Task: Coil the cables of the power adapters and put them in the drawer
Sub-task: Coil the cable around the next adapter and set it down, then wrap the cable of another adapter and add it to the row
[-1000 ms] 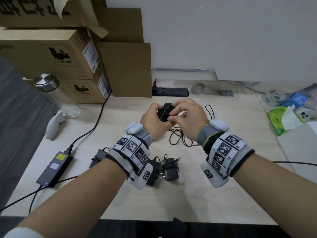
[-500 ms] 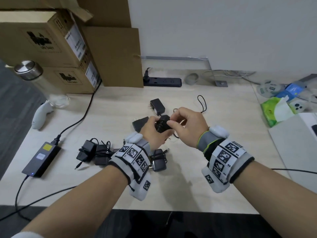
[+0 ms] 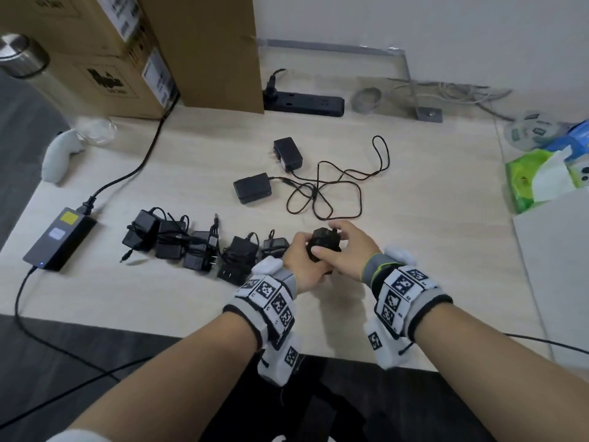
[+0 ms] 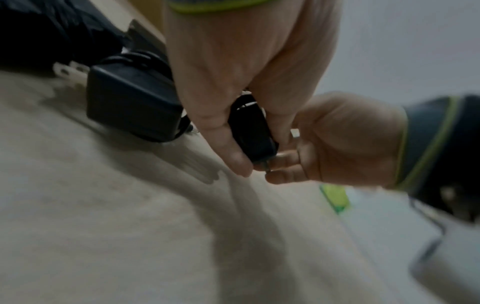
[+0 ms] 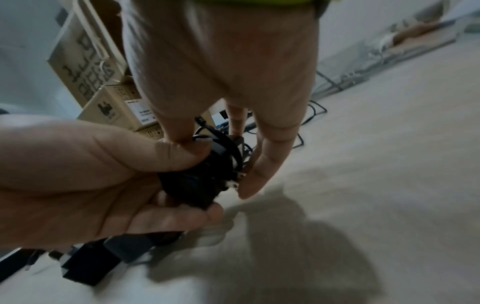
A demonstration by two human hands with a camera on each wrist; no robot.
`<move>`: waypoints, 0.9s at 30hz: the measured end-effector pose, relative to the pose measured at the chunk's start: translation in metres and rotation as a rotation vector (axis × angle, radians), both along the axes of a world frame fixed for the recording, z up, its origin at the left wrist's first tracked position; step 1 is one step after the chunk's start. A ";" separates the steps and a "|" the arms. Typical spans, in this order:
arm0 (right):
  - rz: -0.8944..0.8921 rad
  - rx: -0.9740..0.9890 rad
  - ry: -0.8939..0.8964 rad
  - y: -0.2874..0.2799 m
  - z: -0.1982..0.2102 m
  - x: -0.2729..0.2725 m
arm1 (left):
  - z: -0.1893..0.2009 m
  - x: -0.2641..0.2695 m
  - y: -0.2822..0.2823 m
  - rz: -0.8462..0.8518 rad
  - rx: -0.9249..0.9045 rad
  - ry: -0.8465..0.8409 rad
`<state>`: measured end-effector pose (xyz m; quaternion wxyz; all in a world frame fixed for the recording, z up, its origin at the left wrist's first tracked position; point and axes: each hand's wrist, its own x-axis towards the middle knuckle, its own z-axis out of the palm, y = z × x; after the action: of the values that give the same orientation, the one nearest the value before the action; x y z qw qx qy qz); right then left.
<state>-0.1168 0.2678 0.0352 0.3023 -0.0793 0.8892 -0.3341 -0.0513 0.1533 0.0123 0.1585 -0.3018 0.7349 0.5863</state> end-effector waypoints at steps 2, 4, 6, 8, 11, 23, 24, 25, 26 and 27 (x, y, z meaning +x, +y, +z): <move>0.006 0.017 -0.017 -0.002 -0.010 0.002 | -0.004 0.005 -0.003 -0.223 -0.246 -0.040; 0.034 0.018 -0.039 -0.001 -0.018 0.003 | -0.004 0.008 -0.006 -0.368 -0.399 -0.044; 0.057 0.042 -0.034 0.000 -0.022 0.004 | -0.003 0.009 -0.009 -0.429 -0.473 -0.009; 0.084 0.082 -0.014 0.001 -0.026 0.005 | -0.002 0.008 -0.009 -0.447 -0.481 0.009; 0.121 0.103 -0.005 0.001 -0.030 0.005 | 0.002 0.008 -0.012 -0.487 -0.481 -0.031; 0.243 0.158 -0.025 -0.005 -0.002 -0.022 | 0.037 -0.017 -0.066 -0.264 -0.276 -0.104; 0.230 0.149 -0.018 -0.005 0.000 -0.025 | 0.039 -0.021 -0.072 -0.238 -0.277 -0.095; 0.219 0.147 -0.005 -0.005 0.002 -0.027 | 0.039 -0.023 -0.076 -0.203 -0.287 -0.082; 0.208 0.145 0.012 -0.007 0.003 -0.030 | 0.038 -0.027 -0.083 -0.159 -0.323 -0.059; 0.197 0.145 0.030 -0.009 0.003 -0.034 | 0.035 -0.032 -0.091 -0.118 -0.372 -0.032</move>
<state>-0.1505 0.2589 0.0385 0.3250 -0.1493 0.9034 -0.2366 -0.0831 0.0624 0.0472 0.1460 -0.2917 0.8443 0.4251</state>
